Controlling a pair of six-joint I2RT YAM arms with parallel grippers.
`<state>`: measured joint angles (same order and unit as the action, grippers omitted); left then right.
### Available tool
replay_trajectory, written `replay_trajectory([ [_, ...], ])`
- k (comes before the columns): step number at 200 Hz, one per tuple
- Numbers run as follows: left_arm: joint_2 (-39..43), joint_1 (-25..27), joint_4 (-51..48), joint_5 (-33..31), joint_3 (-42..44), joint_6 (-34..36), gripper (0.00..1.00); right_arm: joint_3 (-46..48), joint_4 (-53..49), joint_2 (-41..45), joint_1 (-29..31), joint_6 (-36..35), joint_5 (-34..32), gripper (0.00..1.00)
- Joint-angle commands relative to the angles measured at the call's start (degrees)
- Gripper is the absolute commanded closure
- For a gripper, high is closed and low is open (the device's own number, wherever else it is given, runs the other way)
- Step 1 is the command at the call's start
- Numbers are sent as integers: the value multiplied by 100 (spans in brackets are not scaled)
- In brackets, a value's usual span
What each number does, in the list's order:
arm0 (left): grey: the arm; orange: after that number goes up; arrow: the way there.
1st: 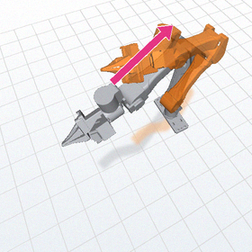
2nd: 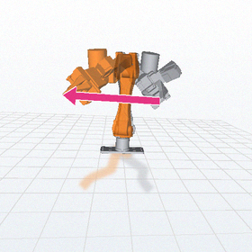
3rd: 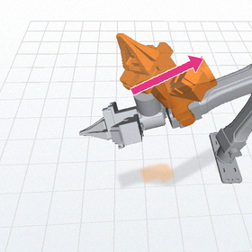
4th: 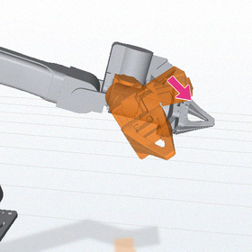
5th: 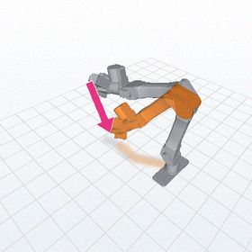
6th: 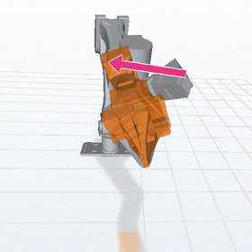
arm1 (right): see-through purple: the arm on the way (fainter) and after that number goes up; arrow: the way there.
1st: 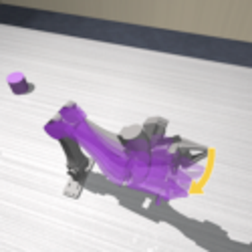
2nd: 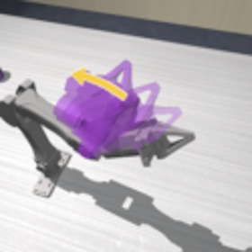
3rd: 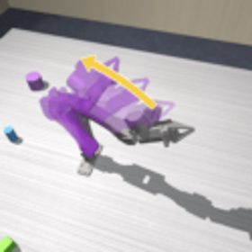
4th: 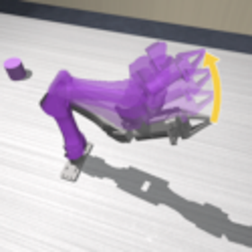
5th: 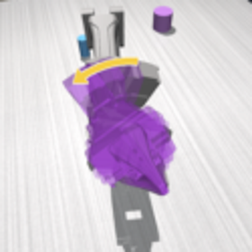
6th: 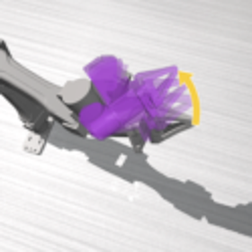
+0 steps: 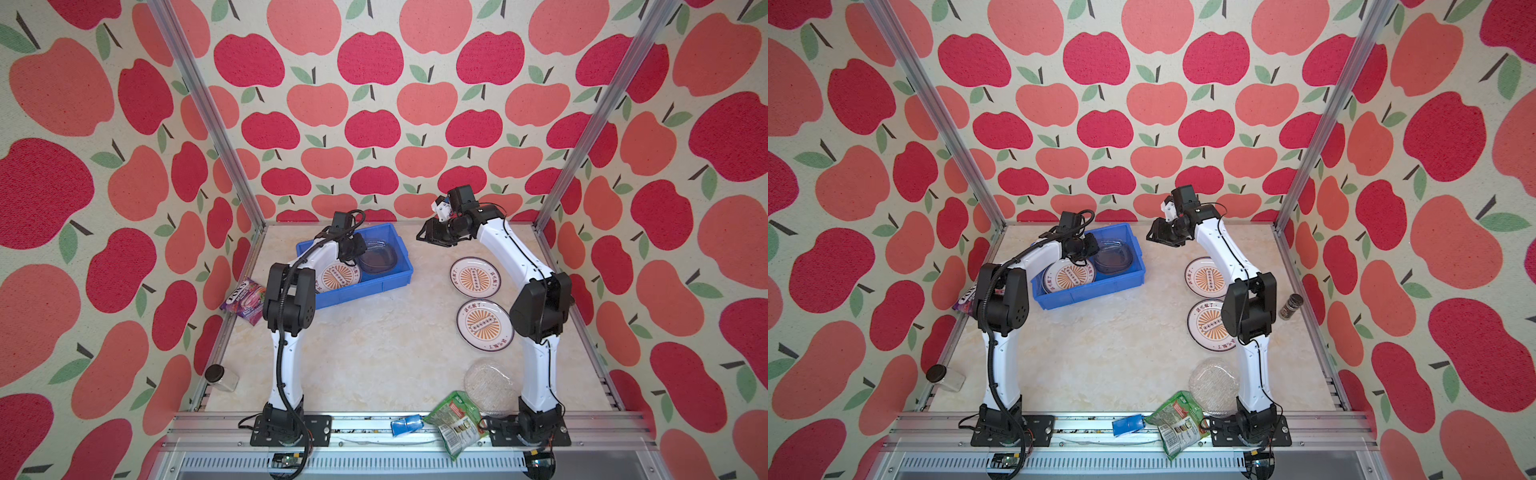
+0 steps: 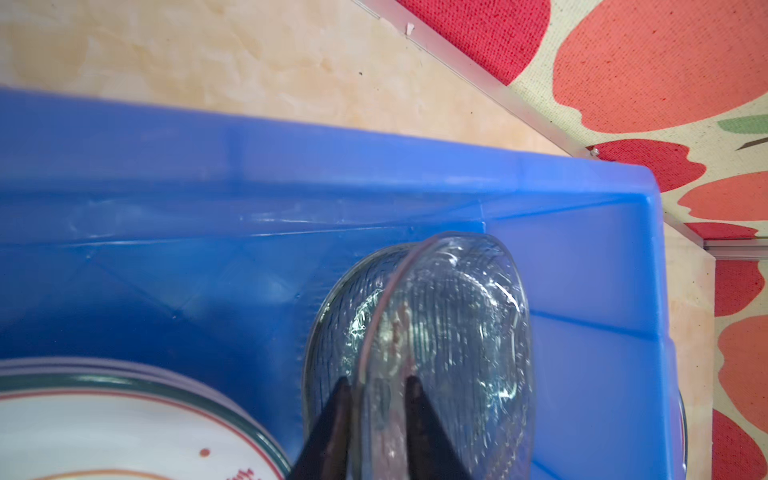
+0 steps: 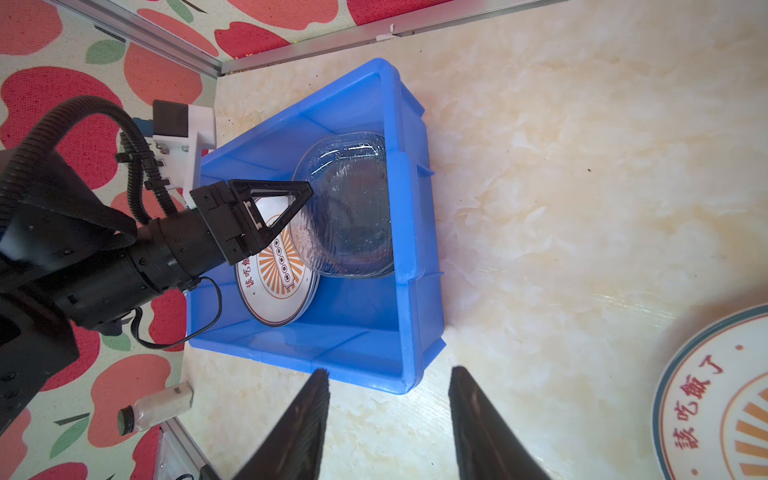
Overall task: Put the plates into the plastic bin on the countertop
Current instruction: 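Withdraw the right gripper from the bin while the left gripper rises, then move the left gripper toward the sunburst plates while the right gripper draws back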
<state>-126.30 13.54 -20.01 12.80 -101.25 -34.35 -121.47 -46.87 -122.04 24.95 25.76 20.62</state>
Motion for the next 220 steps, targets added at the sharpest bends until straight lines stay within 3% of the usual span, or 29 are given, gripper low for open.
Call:
replay_trajectory([
  [1, -71, 12, -183, -126, -277, 186, 38, 27, 55, 271, -27, 87, 99, 50],
  [58, 83, 72, -417, -156, -716, 373, 30, 13, 47, 370, -12, 74, 43, 50],
  [82, 481, 235, -401, -415, -716, 672, 12, 125, 77, 556, 9, -4, -97, 51],
  [92, 676, 339, -428, -498, -733, 825, 0, 240, 98, 700, 10, -67, -182, 51],
  [123, 1252, 764, -1050, -399, -905, 1197, 1, 1114, 191, 1541, -62, -278, -670, 51],
  [163, 2151, 1742, -1541, -73, -257, 1569, 1, 3587, 936, 3374, -674, 44, -626, 51],
  [194, 2583, 2405, -1123, 584, 702, 1374, 8, 4844, 957, 4526, -1053, 62, -616, 52],
  [220, 2405, 2851, -262, 1130, 1475, 922, 16, 5556, 1056, 5161, -1173, 193, -589, 52],
])
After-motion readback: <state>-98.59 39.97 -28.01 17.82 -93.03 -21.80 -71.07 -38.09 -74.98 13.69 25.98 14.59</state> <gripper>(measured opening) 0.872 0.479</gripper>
